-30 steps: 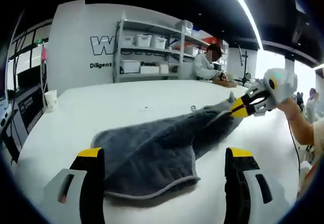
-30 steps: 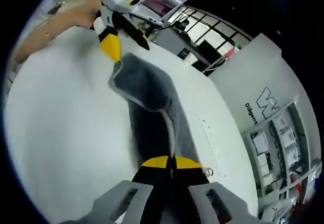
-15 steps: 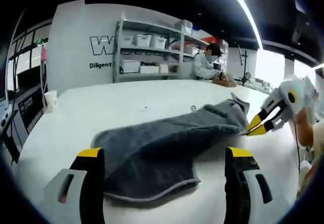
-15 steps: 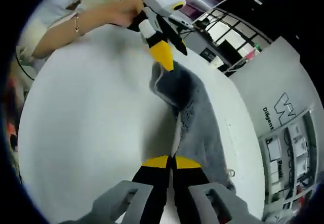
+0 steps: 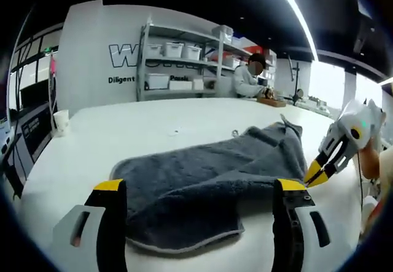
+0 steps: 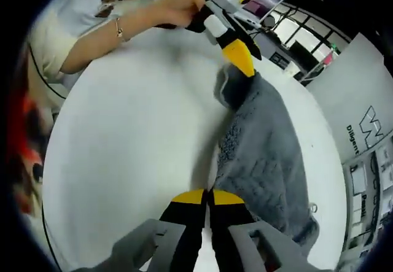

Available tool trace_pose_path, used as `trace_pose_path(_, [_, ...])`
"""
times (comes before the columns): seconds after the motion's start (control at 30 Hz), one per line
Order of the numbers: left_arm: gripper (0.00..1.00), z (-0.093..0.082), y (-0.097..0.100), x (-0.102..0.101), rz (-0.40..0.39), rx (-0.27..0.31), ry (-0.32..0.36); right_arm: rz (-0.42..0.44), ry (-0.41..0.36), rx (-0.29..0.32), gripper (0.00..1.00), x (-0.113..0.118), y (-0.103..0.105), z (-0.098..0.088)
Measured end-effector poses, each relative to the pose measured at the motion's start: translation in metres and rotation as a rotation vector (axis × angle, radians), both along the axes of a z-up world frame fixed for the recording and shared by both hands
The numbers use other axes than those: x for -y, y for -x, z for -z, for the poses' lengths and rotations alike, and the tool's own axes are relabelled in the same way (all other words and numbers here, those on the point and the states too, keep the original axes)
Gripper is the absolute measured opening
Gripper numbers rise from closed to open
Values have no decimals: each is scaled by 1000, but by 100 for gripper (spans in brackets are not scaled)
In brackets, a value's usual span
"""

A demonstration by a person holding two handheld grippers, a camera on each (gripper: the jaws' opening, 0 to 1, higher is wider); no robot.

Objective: Open the folded towel by lifting each exposed corner and separating the folded layers until the towel lies flat within the target outline without major curled edges

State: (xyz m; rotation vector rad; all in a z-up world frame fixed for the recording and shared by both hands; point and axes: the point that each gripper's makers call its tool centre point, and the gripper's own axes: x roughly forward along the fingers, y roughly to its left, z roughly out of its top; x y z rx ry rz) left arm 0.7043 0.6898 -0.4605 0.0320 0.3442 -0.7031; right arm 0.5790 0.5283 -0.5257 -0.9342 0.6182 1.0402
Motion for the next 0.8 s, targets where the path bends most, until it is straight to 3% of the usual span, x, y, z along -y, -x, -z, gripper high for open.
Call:
trace_pose_path(0.3, [97, 0, 2, 1, 2, 2, -1, 12, -47, -91, 0, 1, 1, 12])
trace_pose_path(0.4, [97, 0, 0, 0, 2, 0, -2, 22, -98, -108, 4, 2, 4, 7])
trace_pose_path(0.6, [97, 0, 2, 1, 2, 0, -4, 63, -263, -98, 16, -1, 6, -24])
trace_pose_path(0.8, [97, 1, 4, 2, 0, -2, -7, 155, -364, -39, 44, 14, -1, -48])
